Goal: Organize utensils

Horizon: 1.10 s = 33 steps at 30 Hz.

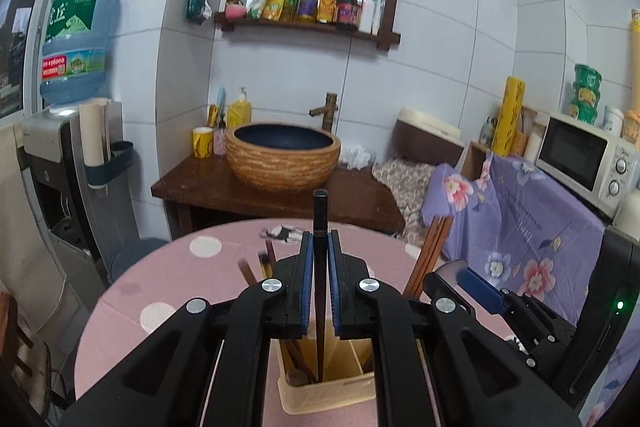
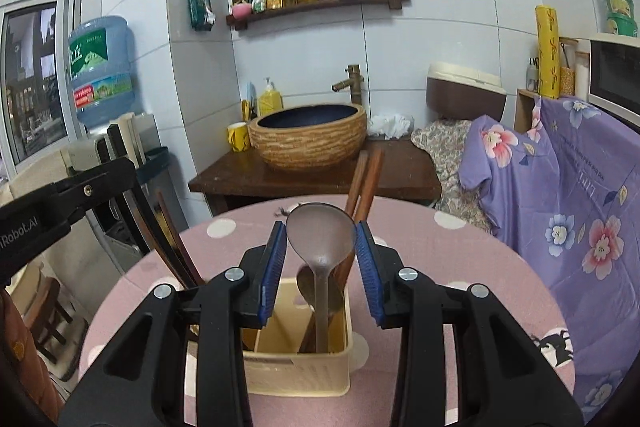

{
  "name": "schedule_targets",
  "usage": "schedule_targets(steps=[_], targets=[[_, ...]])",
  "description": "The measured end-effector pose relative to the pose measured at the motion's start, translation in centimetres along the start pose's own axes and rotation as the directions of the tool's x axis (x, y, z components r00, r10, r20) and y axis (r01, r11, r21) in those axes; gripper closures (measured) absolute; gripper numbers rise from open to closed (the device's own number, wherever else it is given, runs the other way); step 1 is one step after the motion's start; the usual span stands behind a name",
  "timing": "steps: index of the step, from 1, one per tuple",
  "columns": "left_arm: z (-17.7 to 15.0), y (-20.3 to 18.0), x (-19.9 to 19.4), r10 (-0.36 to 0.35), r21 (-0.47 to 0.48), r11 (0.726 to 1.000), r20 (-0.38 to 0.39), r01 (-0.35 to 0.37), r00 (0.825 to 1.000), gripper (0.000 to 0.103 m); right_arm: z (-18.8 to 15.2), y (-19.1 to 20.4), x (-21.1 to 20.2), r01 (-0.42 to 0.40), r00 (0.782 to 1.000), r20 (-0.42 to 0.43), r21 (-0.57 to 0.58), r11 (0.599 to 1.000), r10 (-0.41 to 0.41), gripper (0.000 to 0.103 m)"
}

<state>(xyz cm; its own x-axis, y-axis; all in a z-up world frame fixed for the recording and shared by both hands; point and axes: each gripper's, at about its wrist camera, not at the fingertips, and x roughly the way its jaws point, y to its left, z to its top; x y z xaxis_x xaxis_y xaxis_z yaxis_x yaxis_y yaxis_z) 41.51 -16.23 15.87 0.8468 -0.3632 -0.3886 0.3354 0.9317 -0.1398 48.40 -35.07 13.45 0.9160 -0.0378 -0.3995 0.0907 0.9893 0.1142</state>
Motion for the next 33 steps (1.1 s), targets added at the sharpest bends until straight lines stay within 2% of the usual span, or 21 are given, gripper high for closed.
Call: schedule_targets(steps=[8,15,16,19,20,21,23,25,27,33], targets=[[-3.0,0.2,1.7,-0.007,0.010,1.000,-0.070,0.008,0.998,0.095,-3.7,-0.4,0.9,0.016,0.999,-0.040,-0.011,1.000,-0.016,0.067],[-3.4,0.1,1.5,0.010,0.038,0.999,-0.057,-0.008,0.998,0.094,-4.7,-0.2,1.4,0.025,0.998,-0.063,-0.032,0.999,-0.027,0.071],[-3.3,0.1,1.4,0.008,0.038,0.999,-0.061,-0.006,0.998,0.094,-4.7,-0.3,1.3,0.025,0.998,-0.056,-0.027,0.999,-0.027,0.070],[-3.3,0.5,0.7,-0.009,0.026,1.000,-0.055,0.010,0.998,0.091,-4.8,-0.6,0.6,0.007,0.999,-0.046,-0.009,1.000,-0.008,0.054],[-3.3,0.6,0.3,-0.011,0.022,1.000,-0.046,0.012,0.999,0.082,-4.8,-0.6,0.2,0.004,0.999,-0.039,-0.008,1.000,-0.005,0.049],[-3.4,0.8,-0.2,-0.015,0.015,1.000,-0.036,0.016,0.999,0.064,-4.9,-0.7,-0.4,-0.002,1.000,-0.031,-0.009,1.000,0.002,0.048],[-3.7,1.3,-1.6,-0.028,-0.015,0.999,-0.005,0.028,1.000,0.046,-5.3,-0.9,-1.9,-0.010,1.000,-0.015,-0.013,1.000,0.009,0.041],[-4.2,1.8,-3.0,-0.036,-0.031,0.999,0.017,0.036,0.999,0.039,-5.8,-1.1,-3.4,-0.009,1.000,0.000,-0.019,1.000,0.009,0.034],[-5.1,2.2,-4.5,-0.033,-0.040,0.999,0.033,0.034,0.999,0.025,-6.8,-1.5,-5.3,0.009,1.000,0.018,-0.026,1.000,-0.008,0.029],[-9.4,2.9,-9.2,-0.013,-0.033,0.999,0.068,0.015,0.998,0.006,-11.2,-2.5,-11.2,0.038,0.999,0.031,-0.064,0.997,-0.036,0.014]])
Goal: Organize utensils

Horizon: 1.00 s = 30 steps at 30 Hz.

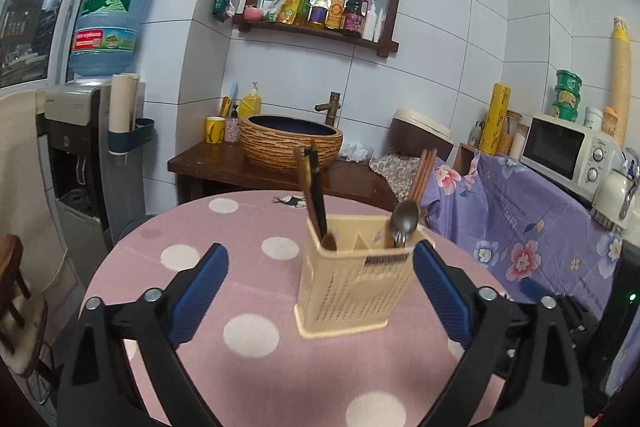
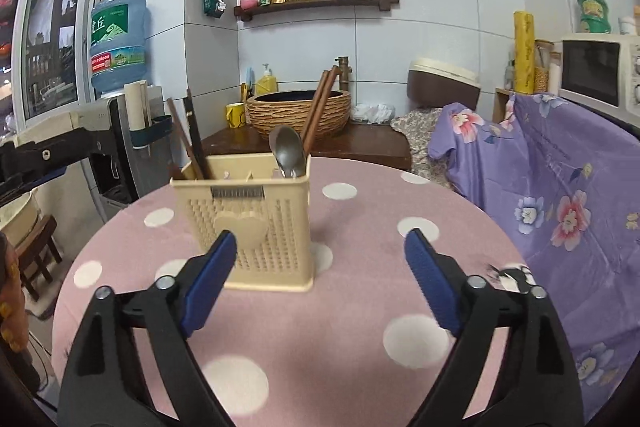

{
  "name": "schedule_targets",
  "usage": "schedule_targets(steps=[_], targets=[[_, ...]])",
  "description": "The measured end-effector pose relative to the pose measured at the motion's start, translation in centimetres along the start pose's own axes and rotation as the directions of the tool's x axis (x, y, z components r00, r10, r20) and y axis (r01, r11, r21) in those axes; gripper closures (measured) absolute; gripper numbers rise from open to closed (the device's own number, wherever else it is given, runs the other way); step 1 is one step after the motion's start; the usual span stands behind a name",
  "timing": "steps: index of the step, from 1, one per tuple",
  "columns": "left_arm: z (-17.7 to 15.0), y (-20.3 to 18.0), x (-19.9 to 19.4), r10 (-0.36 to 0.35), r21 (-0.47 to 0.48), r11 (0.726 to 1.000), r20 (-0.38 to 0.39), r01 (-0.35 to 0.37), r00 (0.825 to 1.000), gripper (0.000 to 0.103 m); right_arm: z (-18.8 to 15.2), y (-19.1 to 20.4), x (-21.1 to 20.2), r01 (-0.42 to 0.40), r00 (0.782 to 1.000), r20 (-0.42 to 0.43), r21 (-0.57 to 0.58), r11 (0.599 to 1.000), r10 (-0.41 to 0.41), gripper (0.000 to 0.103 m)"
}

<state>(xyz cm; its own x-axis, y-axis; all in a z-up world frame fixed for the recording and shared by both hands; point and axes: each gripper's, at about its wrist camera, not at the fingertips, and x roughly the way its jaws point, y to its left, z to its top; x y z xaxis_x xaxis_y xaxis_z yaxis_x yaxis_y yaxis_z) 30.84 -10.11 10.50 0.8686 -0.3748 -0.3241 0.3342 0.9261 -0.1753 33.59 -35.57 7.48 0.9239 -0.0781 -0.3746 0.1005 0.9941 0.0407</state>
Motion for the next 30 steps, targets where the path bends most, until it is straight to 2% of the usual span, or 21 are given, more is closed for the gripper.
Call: schedule_targets(steps=[4,9,14,17,23,30], targets=[[-3.6,0.3,-3.3,0.042,0.019,0.999,0.017,-0.042,0.999,0.005,-3.6,-0.1,-4.6,0.017,0.999,0.029,-0.011,1.000,-0.017,0.006],[-8.8,0.1,-7.4,0.052,0.025,0.998,0.005,-0.052,0.999,0.005,-9.0,0.7,-8.7,0.018,1.000,0.020,-0.023,1.000,-0.018,0.006],[-14.2,-0.7,-11.4,0.105,0.110,0.988,0.012,-0.106,0.994,0.005,-14.1,1.9,-12.3,0.017,1.000,0.012,-0.013,1.000,-0.017,0.006],[-16.6,-0.2,-13.8,0.129,0.095,0.987,-0.003,-0.128,0.992,0.005,-16.5,3.0,-15.0,0.016,1.000,0.020,-0.031,0.999,-0.016,0.006],[-18.7,-0.2,-19.1,0.141,0.093,0.985,0.047,-0.145,0.989,0.005,-18.4,4.9,-20.7,0.021,0.996,0.084,-0.089,0.996,-0.013,0.006],[-20.6,0.1,-22.8,0.160,0.055,0.985,0.085,-0.165,0.984,0.005,-21.1,6.9,-26.6,-0.022,0.990,0.136,-0.093,0.995,0.034,0.006]])
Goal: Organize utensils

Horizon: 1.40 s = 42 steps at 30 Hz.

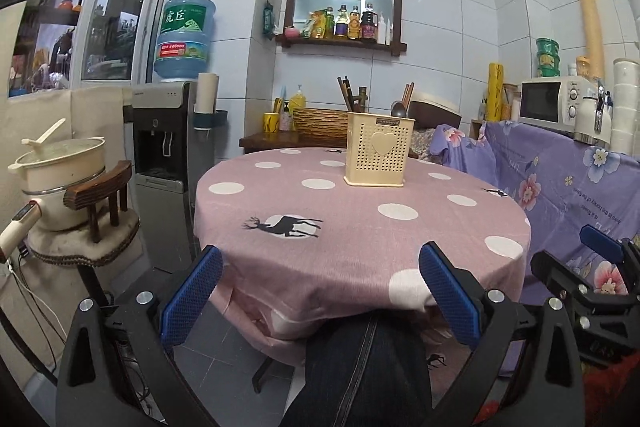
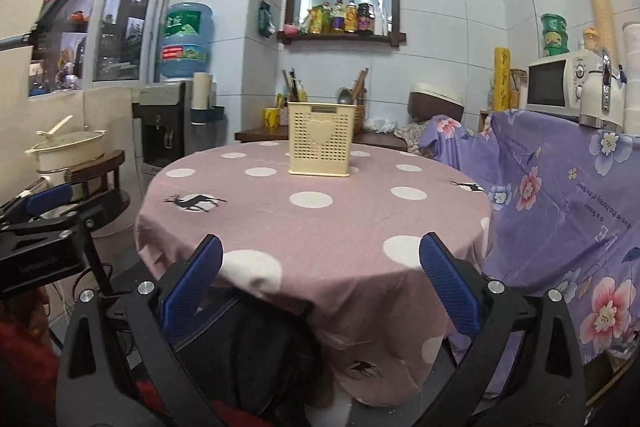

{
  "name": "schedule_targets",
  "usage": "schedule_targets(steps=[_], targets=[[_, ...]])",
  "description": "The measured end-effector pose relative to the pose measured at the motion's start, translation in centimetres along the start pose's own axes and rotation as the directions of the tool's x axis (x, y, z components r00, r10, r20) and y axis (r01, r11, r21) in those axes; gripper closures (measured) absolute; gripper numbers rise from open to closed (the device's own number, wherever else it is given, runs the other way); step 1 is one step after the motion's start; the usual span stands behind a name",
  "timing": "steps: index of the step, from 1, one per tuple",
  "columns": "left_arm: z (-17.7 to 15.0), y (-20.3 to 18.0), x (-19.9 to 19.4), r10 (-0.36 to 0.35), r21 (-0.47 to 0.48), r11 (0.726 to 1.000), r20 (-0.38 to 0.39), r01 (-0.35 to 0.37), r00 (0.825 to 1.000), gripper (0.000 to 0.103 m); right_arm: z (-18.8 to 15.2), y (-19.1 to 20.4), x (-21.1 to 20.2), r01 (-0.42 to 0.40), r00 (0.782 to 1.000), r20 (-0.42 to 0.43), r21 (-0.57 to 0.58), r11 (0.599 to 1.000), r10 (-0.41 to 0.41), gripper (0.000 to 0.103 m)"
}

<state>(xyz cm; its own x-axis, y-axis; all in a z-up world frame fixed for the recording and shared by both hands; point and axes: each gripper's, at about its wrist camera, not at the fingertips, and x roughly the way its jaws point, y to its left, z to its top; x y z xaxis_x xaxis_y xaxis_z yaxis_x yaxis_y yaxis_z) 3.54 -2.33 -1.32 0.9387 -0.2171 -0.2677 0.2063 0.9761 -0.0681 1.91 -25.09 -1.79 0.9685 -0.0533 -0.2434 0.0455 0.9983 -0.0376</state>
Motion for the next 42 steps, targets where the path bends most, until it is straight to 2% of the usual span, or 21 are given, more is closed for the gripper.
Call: schedule_targets(steps=[3,8,42], targets=[[-0.2,0.1,-0.6,0.021,0.004,1.000,0.008,-0.021,1.000,0.005,0.3,1.2,-0.6,-0.006,1.000,0.027,-0.057,0.998,0.007,0.006],[-0.6,0.8,-0.8,0.031,-0.028,0.999,-0.006,-0.031,1.000,0.005,0.5,1.1,-0.7,0.008,1.000,0.024,-0.039,0.999,-0.007,0.006],[-0.7,0.5,-1.4,0.020,-0.025,0.999,-0.003,-0.020,1.000,0.005,0.6,1.1,-1.2,0.015,0.999,0.040,-0.053,0.998,-0.013,0.006]])
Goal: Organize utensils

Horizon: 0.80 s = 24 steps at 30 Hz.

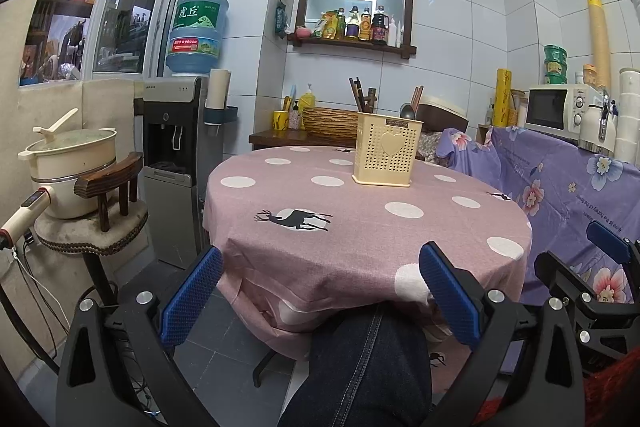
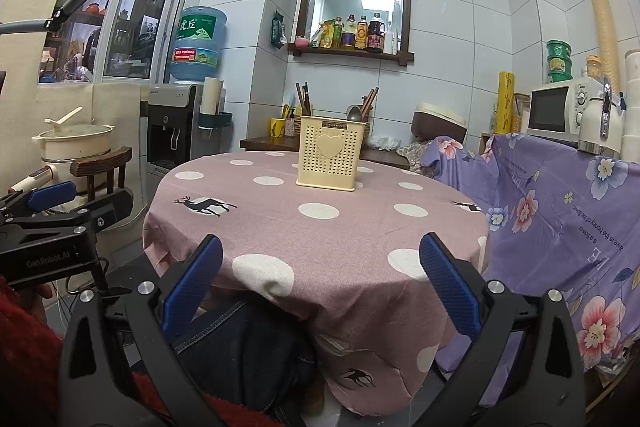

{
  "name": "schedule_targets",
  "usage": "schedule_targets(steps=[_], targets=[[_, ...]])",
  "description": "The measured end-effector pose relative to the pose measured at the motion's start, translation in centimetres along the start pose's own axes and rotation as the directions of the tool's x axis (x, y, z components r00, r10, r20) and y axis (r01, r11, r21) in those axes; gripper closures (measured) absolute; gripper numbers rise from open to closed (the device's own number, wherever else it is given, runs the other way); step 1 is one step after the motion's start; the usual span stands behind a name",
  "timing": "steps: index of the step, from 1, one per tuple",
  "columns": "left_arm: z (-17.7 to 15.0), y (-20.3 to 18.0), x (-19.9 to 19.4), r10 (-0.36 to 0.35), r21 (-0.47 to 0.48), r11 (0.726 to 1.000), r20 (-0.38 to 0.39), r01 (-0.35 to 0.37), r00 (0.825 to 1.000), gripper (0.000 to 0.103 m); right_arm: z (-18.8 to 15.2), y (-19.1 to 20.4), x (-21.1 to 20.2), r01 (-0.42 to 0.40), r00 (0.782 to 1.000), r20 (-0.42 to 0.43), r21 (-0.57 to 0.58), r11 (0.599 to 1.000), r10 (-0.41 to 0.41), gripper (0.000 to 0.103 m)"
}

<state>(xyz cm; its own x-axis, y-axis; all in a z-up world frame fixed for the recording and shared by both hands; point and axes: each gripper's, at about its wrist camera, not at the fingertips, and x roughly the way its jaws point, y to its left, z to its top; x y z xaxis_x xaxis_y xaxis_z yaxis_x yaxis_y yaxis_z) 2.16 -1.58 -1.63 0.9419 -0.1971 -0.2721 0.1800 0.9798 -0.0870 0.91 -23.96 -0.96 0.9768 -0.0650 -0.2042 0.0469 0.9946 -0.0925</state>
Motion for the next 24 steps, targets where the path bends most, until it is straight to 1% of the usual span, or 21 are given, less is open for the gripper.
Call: schedule_targets(steps=[12,16,24], targets=[[0.0,0.1,0.1,-0.001,-0.001,1.000,0.000,0.001,1.000,0.005,0.0,-0.1,0.0,-0.001,1.000,-0.001,0.000,1.000,0.001,0.006],[-0.2,-0.4,0.2,-0.018,-0.008,1.000,-0.016,0.018,1.000,0.005,0.0,-0.1,0.0,0.000,1.000,0.000,-0.001,1.000,0.000,0.006],[-0.6,-0.9,-0.1,0.001,-0.020,1.000,-0.018,-0.001,1.000,0.005,0.0,-0.2,0.0,-0.001,1.000,-0.001,-0.001,1.000,0.001,0.006]])
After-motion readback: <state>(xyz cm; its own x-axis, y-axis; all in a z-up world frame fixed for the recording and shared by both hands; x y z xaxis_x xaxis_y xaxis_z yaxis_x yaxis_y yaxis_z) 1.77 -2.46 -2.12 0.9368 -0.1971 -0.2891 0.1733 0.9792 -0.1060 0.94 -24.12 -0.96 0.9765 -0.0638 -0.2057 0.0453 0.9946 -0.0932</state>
